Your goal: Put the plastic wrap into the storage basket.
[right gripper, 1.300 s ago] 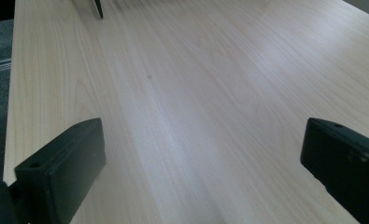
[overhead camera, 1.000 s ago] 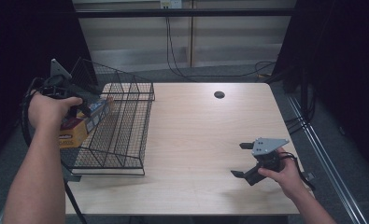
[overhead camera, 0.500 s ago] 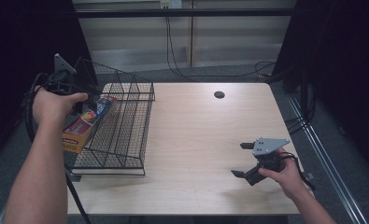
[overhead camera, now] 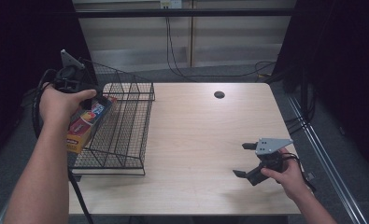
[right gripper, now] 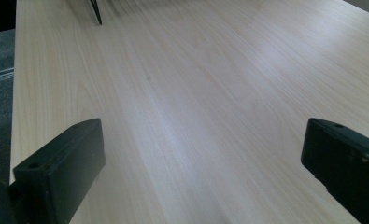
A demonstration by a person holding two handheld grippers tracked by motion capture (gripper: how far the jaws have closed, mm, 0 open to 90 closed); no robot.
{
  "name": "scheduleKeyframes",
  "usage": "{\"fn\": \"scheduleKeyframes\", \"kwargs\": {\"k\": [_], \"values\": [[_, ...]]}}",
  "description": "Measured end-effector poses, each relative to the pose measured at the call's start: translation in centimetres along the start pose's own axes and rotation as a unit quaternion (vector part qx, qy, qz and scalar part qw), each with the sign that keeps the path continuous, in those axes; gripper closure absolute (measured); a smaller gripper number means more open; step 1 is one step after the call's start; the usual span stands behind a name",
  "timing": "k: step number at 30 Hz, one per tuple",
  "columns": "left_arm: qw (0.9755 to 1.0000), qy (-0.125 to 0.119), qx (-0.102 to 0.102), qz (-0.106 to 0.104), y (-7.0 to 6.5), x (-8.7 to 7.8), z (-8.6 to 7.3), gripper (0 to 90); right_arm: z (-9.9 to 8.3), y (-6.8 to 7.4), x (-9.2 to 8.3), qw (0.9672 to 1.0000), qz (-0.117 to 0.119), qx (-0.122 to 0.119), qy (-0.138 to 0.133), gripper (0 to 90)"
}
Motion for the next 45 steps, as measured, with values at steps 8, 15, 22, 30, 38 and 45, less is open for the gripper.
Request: {"fn": "scheduleKeyframes", "kwargs": {"k": [8, 15, 22, 30, 38, 45], "values": [[0.9988, -0.012, 0.040, -0.024, -2.9, 0.2, 0.0, 20.9, -0.3, 0.1, 0.3, 1.0000, 0.000, 0.009, -0.002, 0.0], [0.9960, -0.018, 0.076, -0.044, -5.5, 0.8, -0.1, 18.3, -0.4, 0.0, 0.2, 0.9999, -0.008, 0.007, -0.002, 0.0], [0.9921, -0.028, 0.104, -0.066, -8.0, 1.1, -0.3, 15.4, -0.4, 0.0, 0.1, 0.9999, -0.009, 0.006, -0.001, 0.0], [0.9861, -0.032, 0.136, -0.090, -10.8, 2.0, -0.8, 13.9, -0.5, -0.2, 0.1, 0.9999, -0.012, 0.011, -0.003, 0.0], [0.9783, -0.024, 0.164, -0.124, -13.5, 3.6, -1.9, 12.3, -0.8, -0.5, 0.1, 0.9997, -0.018, 0.014, -0.002, 0.0], [0.9732, -0.027, 0.183, -0.136, -14.9, 4.6, -2.6, 12.2, -1.2, -0.6, 0.3, 0.9998, -0.017, 0.011, 0.005, 0.0]]}}
Point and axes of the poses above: each handheld gripper's, and its own axes: x roughly forward along the jaws, z roughly out of its top, y roughly to its left, the point moved 6 cm from there along x, roughly forward along the jaws, and after that the axes turned 7 degrees about z, right-handed, at the moved point
